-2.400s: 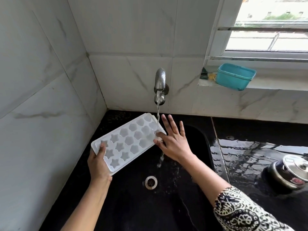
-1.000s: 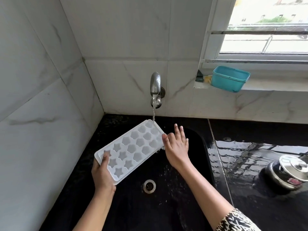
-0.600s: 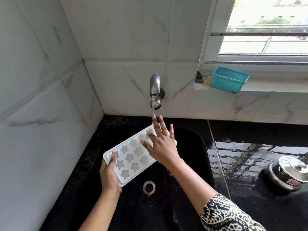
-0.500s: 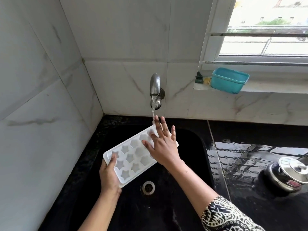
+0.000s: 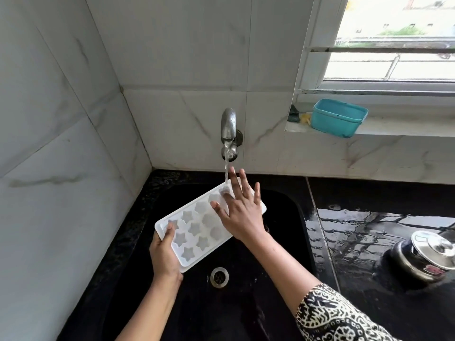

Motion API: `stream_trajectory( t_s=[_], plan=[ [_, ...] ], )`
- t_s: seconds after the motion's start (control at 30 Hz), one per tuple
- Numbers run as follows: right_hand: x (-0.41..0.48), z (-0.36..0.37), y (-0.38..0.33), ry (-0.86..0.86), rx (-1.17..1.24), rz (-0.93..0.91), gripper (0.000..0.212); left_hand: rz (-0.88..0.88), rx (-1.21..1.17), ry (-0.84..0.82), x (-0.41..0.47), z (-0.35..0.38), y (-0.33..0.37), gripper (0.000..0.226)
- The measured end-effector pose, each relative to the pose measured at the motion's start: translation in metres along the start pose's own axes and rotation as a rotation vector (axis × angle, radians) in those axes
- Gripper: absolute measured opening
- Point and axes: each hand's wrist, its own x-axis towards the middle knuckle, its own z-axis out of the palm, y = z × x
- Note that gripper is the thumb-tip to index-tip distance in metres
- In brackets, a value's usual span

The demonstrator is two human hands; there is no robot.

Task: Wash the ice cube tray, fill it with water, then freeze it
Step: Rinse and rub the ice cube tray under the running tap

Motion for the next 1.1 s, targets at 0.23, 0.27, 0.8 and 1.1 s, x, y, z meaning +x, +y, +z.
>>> stream_trajectory(
  t_s=[0.23,0.27,0.8,1.1],
  plan=[
    [0.001,0.002,0.017,0.136,-0.115,-0.103,0.058,0.009,0.028,-0.047,0.003,-0.005,-0.004,0.023],
    [0.000,0.005,0.015,0.148,-0.126,-0.123,0.058,0.001,0.021,-0.038,0.004,-0.005,-0.005,0.024],
    [-0.011,0.019,0.021,-0.066,-0.096,-0.124,0.064,0.042,0.115,-0.080,0.011,-0.015,-0.007,0.017],
    [-0.004,0.001,-0.003,-0.291,0.435,0.264,0.057,0.011,0.152,-0.127,0.005,-0.008,-0.020,0.057]
  ],
)
